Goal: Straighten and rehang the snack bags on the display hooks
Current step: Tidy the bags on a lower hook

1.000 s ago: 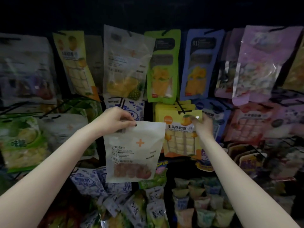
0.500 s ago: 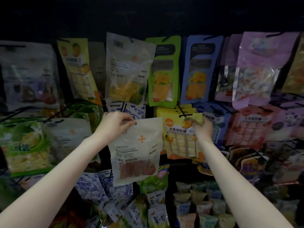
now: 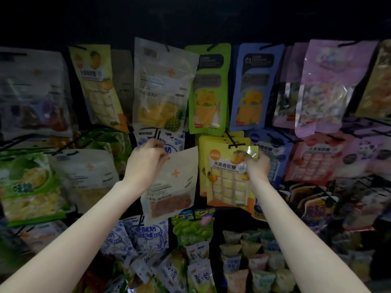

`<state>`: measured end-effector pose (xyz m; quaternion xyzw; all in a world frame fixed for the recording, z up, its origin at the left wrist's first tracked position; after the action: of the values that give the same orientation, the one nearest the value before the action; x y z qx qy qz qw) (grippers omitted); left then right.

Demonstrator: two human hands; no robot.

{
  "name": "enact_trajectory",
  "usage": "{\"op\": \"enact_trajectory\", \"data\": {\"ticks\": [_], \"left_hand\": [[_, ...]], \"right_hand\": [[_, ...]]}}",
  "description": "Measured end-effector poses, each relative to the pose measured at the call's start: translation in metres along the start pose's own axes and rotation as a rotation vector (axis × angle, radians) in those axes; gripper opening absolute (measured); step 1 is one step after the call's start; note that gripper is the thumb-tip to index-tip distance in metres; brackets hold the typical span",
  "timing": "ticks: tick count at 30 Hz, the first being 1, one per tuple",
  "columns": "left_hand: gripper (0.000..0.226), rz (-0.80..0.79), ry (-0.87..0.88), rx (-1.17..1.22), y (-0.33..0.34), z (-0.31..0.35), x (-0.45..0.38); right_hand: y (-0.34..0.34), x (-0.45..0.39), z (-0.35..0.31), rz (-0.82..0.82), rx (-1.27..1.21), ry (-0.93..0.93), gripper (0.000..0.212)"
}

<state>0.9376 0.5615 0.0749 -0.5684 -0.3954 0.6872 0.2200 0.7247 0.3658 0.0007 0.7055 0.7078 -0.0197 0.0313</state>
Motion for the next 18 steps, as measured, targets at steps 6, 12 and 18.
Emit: {"op": "enact_trajectory", "data": {"ticks": [6,12,18], "left_hand": [[0.009,0.035,-0.015,-0.001,0.002,-0.003,-0.001],[0.007,-0.007,0.003,-0.068,0.015,-0.001,0.007],[0.008,-0.013,0.002,-0.112,0.02,0.003,0.011]], "right_hand": [[-0.004,0.001,-0.003,0.027,0.029,-0.039,0.015],[-0.002,-0.003,-0.003,0.024,0.106,-0.043,0.018],[0.008,0.003,-0.003,0.077,0.393,-0.101,0.043]]}}
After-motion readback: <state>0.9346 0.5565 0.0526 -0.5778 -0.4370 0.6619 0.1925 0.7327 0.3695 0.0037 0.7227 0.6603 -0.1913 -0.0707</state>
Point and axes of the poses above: each hand's wrist, its own x-axis away from the middle knuckle, its own y-axis out of the palm, z = x × y, the point moved 6 cm from there along -x, towards the middle knuckle, and after that the axes turned 7 degrees about -x, right-handed, at the moved point
